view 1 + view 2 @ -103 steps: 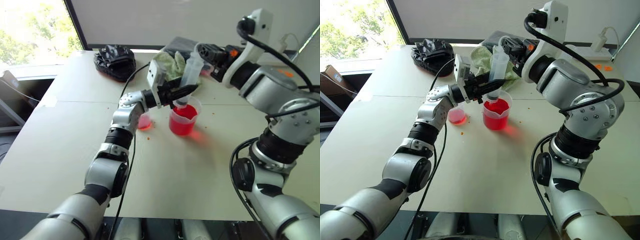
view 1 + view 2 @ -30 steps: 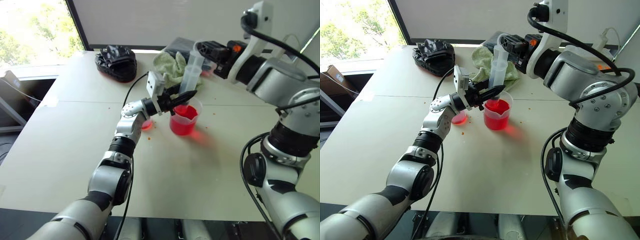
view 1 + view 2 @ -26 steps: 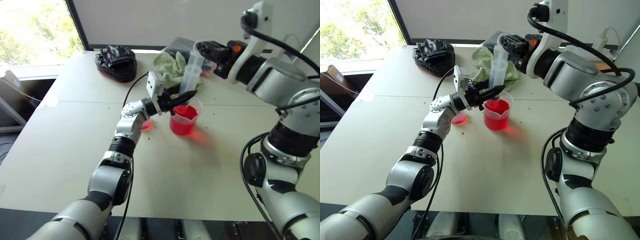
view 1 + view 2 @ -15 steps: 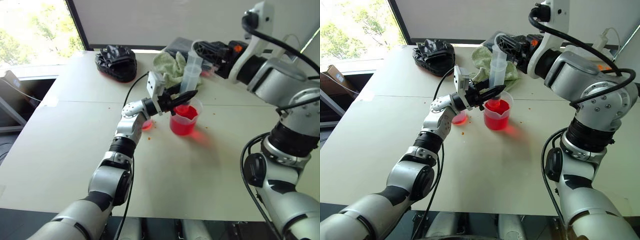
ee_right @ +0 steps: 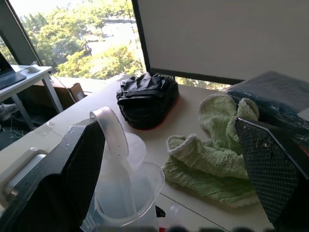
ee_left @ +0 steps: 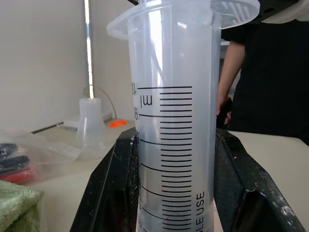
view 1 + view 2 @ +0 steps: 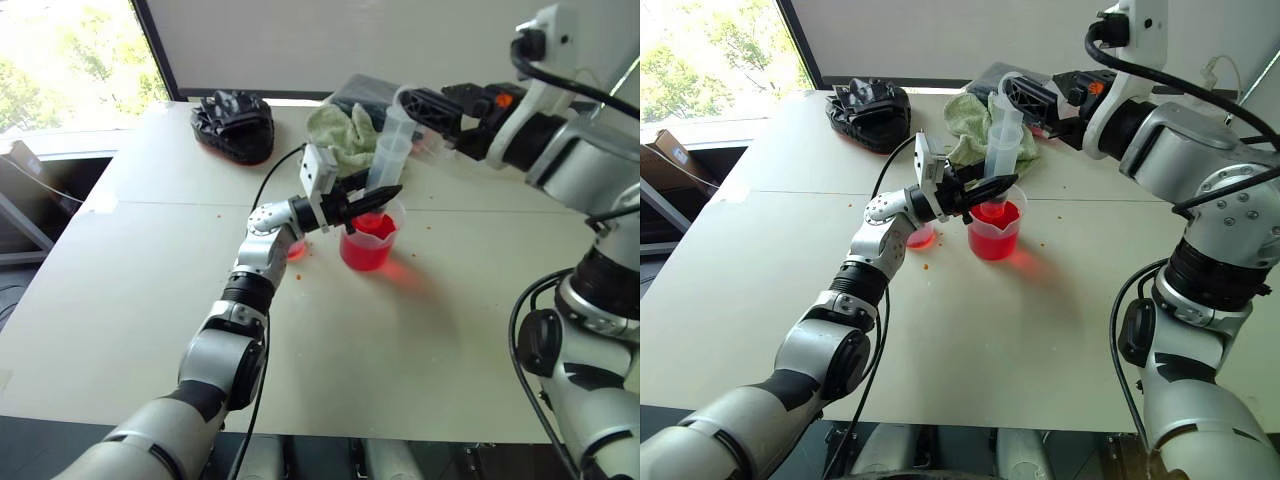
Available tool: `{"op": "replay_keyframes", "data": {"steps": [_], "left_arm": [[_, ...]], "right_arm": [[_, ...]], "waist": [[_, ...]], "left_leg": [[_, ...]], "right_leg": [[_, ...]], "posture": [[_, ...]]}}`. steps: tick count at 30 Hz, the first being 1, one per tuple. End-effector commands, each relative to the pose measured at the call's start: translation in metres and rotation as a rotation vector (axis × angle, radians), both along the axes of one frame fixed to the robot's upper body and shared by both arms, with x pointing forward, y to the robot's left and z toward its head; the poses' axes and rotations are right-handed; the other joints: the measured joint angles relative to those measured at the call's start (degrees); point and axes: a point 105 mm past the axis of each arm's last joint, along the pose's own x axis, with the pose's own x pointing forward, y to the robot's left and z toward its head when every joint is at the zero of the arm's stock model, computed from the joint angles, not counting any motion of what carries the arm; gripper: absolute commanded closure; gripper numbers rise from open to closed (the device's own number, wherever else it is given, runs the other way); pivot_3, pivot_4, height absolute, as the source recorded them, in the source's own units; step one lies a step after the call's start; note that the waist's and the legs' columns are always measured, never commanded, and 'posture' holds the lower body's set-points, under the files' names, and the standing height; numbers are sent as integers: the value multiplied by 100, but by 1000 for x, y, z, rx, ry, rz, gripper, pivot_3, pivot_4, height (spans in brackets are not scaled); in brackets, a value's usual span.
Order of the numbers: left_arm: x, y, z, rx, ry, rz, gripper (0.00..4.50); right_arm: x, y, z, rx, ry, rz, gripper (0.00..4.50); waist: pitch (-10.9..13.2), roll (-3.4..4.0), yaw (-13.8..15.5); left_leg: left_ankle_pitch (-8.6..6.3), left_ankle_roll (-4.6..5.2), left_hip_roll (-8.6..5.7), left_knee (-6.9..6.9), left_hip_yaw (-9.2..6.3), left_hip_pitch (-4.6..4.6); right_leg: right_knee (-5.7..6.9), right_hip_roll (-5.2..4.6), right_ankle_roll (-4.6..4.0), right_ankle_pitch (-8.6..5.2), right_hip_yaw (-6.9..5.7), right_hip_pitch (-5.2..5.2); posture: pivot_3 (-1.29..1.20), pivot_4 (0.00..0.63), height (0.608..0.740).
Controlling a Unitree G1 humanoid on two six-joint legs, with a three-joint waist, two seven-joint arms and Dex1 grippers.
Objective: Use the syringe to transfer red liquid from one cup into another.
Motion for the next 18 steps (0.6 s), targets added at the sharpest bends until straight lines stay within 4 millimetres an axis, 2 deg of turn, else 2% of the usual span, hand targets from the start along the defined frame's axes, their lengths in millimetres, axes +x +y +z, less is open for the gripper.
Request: {"op": "replay_keyframes", "data": {"steps": [1,11,18], "left_arm": [[-6,-10,-20,60,41,-50,3082],[-4,-9,-16,46,33,-38,3082],[4,0,5,6,12,-11,3082]], "right_arm": [[-14,-9,23,-11,-104,3,205],[-29,-19,27,-98,-117,103,205],[-38,-24,44,54,-162,188,205]], "waist": [[0,0,4],[-2,3,31],[-2,3,15]], "left_leg": [[0,0,0,0,0,0],[-2,4,-1,1,0,3],[-4,6,-1,2,-1,8]], "right_leg": [[0,0,0,0,0,1],[-2,-1,0,0,0,6],[-6,-1,0,0,0,13]], "posture": [[0,150,711],[0,150,711],[0,150,711]]}}
